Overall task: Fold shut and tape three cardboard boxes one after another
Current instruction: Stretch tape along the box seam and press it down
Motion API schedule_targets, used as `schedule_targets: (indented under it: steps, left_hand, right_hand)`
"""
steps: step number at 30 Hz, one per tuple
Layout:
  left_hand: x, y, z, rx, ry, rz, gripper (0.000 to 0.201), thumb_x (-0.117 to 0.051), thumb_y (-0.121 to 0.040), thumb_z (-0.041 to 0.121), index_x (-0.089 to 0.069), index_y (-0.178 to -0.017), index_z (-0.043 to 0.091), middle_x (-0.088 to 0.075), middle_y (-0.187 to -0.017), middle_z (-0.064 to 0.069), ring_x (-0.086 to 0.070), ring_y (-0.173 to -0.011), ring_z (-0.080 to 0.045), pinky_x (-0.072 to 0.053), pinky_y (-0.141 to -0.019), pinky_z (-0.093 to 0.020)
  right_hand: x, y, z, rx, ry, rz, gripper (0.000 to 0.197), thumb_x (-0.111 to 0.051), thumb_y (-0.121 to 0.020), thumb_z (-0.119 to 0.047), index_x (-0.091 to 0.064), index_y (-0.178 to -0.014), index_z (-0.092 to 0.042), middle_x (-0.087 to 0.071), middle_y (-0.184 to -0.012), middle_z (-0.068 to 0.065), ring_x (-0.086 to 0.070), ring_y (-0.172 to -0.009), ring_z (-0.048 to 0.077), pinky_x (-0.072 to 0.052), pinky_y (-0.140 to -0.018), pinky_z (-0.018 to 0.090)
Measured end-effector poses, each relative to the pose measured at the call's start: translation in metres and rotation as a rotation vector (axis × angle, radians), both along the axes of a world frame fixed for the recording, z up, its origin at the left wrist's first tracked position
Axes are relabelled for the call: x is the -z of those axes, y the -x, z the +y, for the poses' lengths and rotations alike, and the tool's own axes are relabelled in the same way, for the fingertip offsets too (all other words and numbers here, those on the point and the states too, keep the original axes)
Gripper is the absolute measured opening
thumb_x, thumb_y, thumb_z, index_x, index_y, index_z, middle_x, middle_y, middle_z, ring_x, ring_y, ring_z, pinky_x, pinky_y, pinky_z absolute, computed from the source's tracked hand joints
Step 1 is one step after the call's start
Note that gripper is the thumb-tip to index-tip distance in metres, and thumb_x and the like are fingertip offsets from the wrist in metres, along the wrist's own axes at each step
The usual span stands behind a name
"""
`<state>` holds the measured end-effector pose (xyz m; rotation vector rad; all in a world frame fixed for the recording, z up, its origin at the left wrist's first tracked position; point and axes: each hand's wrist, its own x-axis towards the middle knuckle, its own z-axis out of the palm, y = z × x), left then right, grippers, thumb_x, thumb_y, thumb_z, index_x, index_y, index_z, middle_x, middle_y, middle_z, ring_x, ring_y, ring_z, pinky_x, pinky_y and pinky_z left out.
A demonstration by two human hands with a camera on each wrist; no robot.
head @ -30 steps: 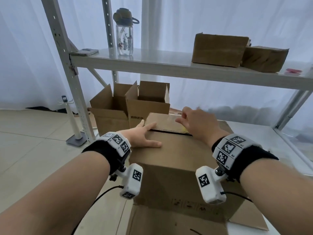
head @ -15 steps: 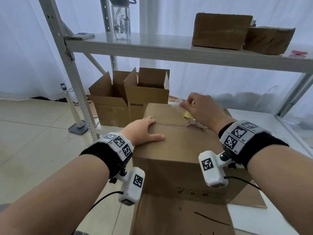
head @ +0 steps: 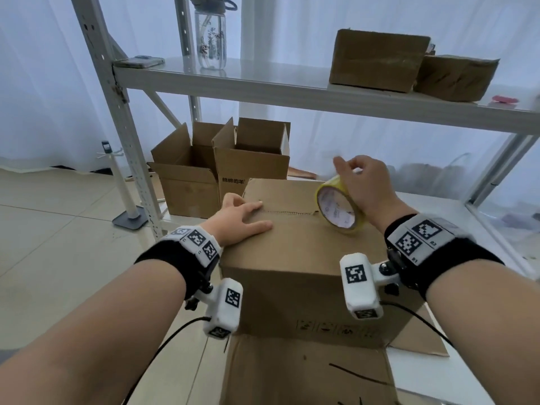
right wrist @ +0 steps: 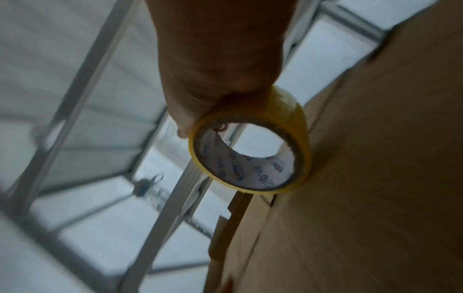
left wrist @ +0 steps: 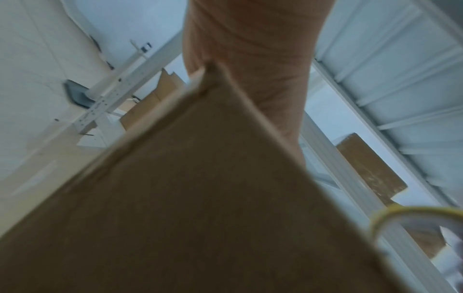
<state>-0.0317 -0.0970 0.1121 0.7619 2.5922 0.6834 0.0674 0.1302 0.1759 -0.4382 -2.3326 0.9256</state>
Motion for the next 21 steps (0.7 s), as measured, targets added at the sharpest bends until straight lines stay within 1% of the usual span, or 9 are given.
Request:
schedule_targets:
  steps: [2, 4, 6, 10, 13, 15, 16, 18, 21]
  left_hand:
    - [0.008, 0.004, -0.002, -0.068, -0.083, -0.102, 0.07, -0.055, -0.082, 0.065, -0.029, -0.144, 0.045, -0.011, -0.152, -0.002, -0.033, -0.134, -0.029, -0.032, -0.111, -0.041]
    - [0.012, 0.002, 0.001, -0.068, -0.138, -0.164, 0.07, -0.056, -0.08, 0.066, -0.029, -0.142, 0.05, -0.022, -0.152, -0.005, -0.042, -0.128, -0.029, -0.041, -0.105, -0.043]
    - [0.011, -0.003, 0.007, -0.063, -0.172, -0.173, 0.066, -0.056, -0.085, 0.06, -0.028, -0.143, 0.045, -0.035, -0.146, -0.004, -0.052, -0.115, -0.023, -0.047, -0.097, -0.038]
    - [0.007, -0.006, 0.013, -0.096, -0.136, -0.134, 0.065, -0.053, -0.088, 0.058, -0.027, -0.145, 0.042, -0.037, -0.147, -0.005, -0.05, -0.12, -0.025, -0.043, -0.101, -0.037]
    - [0.004, -0.015, 0.012, -0.104, -0.098, -0.112, 0.065, -0.051, -0.088, 0.059, -0.026, -0.146, 0.043, -0.036, -0.148, -0.006, -0.049, -0.123, -0.026, -0.043, -0.098, -0.035]
    - [0.0, -0.023, 0.013, -0.103, -0.079, -0.074, 0.065, -0.051, -0.088, 0.06, -0.027, -0.146, 0.043, -0.036, -0.149, -0.005, -0.047, -0.125, -0.026, -0.041, -0.096, -0.033]
    - [-0.004, -0.026, 0.014, -0.104, -0.082, -0.06, 0.066, -0.052, -0.087, 0.06, -0.029, -0.146, 0.042, -0.037, -0.149, -0.005, -0.046, -0.126, -0.026, -0.041, -0.099, -0.034]
    - [-0.015, -0.031, 0.018, -0.099, -0.095, -0.036, 0.065, -0.055, -0.086, 0.06, -0.034, -0.144, 0.041, -0.038, -0.149, -0.003, -0.044, -0.129, -0.025, -0.038, -0.103, -0.034]
    - [-0.031, -0.039, 0.027, -0.079, -0.097, 0.045, 0.063, -0.055, -0.086, 0.058, -0.038, -0.143, 0.038, -0.039, -0.148, -0.002, -0.042, -0.131, -0.025, -0.036, -0.103, -0.033]
  right_hand:
    - [0.006, -0.018, 0.019, 0.147, 0.298, 0.121, 0.037, -0.053, -0.095, -0.041, -0.05, -0.065, -0.019, -0.049, -0.065, -0.005, -0.044, -0.061, 0.006, -0.037, -0.059, 0.019]
    - [0.014, -0.036, 0.038, 0.273, 0.506, 0.185, 0.038, -0.05, -0.096, -0.043, -0.049, -0.067, -0.02, -0.047, -0.066, -0.005, -0.043, -0.061, 0.008, -0.036, -0.057, 0.019]
    - [0.023, -0.048, 0.052, 0.342, 0.614, 0.215, 0.039, -0.049, -0.096, -0.046, -0.048, -0.067, -0.02, -0.046, -0.067, -0.003, -0.044, -0.062, 0.011, -0.038, -0.06, 0.023]
    - [0.039, -0.061, 0.072, 0.4, 0.784, 0.218, 0.046, -0.05, -0.092, -0.054, -0.051, -0.066, -0.017, -0.048, -0.073, 0.007, -0.048, -0.073, 0.021, -0.044, -0.071, 0.032]
    - [0.05, -0.072, 0.08, 0.385, 0.887, 0.128, 0.052, -0.05, -0.086, -0.065, -0.056, -0.067, -0.016, -0.05, -0.069, 0.006, -0.05, -0.071, 0.023, -0.05, -0.078, 0.041]
    - [0.049, -0.08, 0.082, 0.361, 0.929, 0.135, 0.052, -0.049, -0.088, -0.062, -0.056, -0.068, -0.016, -0.048, -0.066, 0.004, -0.049, -0.067, 0.022, -0.047, -0.077, 0.039]
    - [0.045, -0.082, 0.083, 0.361, 0.916, 0.13, 0.052, -0.047, -0.09, -0.062, -0.056, -0.069, -0.015, -0.049, -0.066, 0.004, -0.051, -0.069, 0.022, -0.049, -0.081, 0.039]
    - [0.036, -0.087, 0.086, 0.372, 0.853, 0.107, 0.054, -0.042, -0.091, -0.063, -0.057, -0.072, -0.015, -0.054, -0.069, 0.005, -0.057, -0.08, 0.027, -0.049, -0.095, 0.045]
    - [0.023, -0.095, 0.092, 0.397, 0.857, 0.133, 0.052, -0.044, -0.089, -0.064, -0.058, -0.079, -0.014, -0.059, -0.074, 0.005, -0.06, -0.089, 0.03, -0.047, -0.1, 0.047]
